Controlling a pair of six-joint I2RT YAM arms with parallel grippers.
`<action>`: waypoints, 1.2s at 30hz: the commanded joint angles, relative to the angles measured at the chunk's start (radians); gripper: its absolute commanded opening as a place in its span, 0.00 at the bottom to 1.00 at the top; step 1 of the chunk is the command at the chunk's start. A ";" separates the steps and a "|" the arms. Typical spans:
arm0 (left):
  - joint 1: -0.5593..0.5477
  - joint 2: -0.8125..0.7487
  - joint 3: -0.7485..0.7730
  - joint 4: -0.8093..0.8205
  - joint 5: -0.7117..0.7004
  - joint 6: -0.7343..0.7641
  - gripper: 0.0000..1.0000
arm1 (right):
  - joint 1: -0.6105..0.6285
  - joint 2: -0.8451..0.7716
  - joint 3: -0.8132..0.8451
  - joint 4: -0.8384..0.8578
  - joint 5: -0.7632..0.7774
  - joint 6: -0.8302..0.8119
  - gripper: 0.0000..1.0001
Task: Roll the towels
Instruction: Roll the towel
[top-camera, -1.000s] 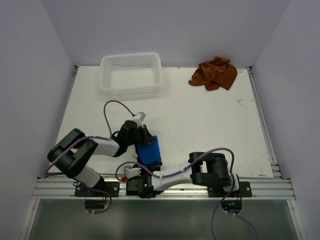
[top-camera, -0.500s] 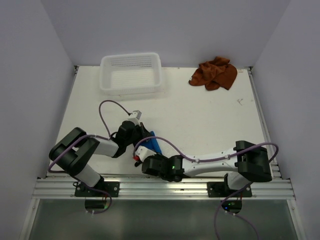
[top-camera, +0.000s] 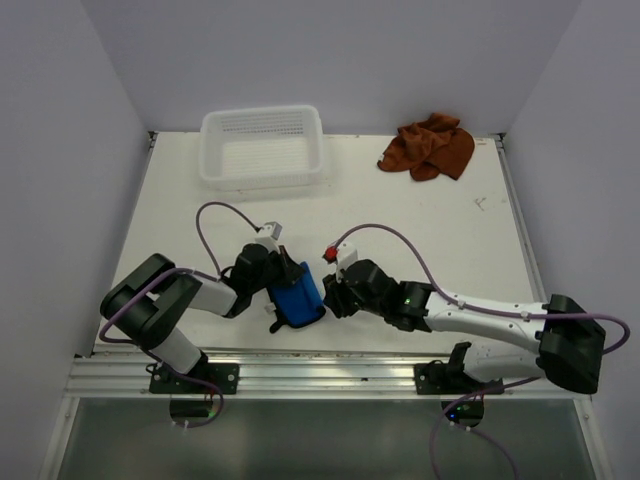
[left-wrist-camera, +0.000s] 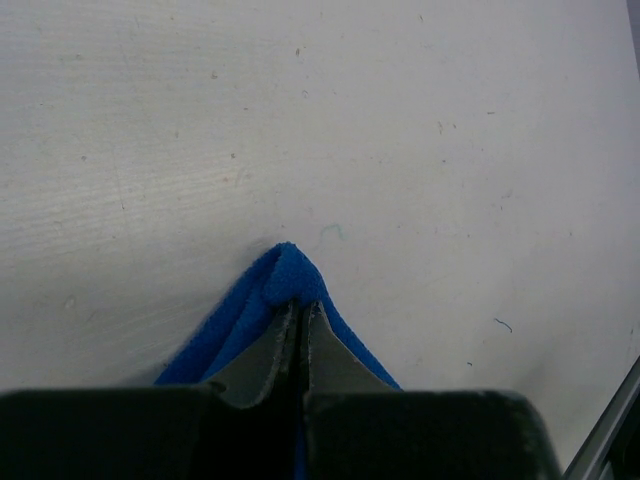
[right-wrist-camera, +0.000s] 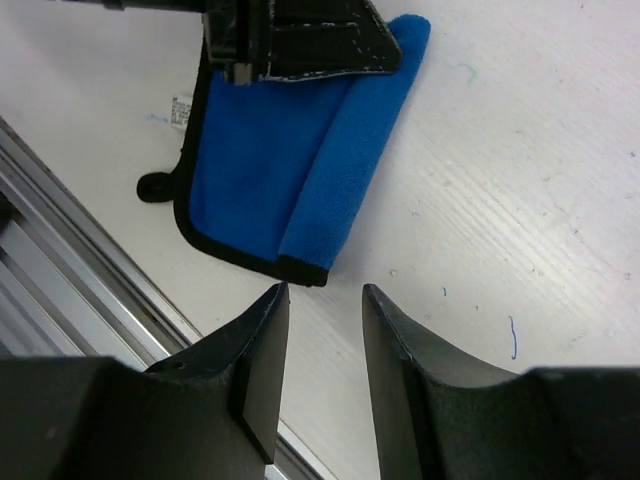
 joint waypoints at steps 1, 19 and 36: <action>0.011 0.032 -0.044 -0.053 -0.069 0.037 0.00 | -0.075 -0.005 -0.035 0.121 -0.177 0.128 0.40; -0.012 0.032 -0.059 -0.024 -0.070 0.018 0.00 | -0.198 0.257 -0.027 0.235 -0.337 0.323 0.46; -0.015 0.006 -0.052 -0.060 -0.085 0.025 0.00 | -0.198 0.348 -0.062 0.298 -0.374 0.329 0.22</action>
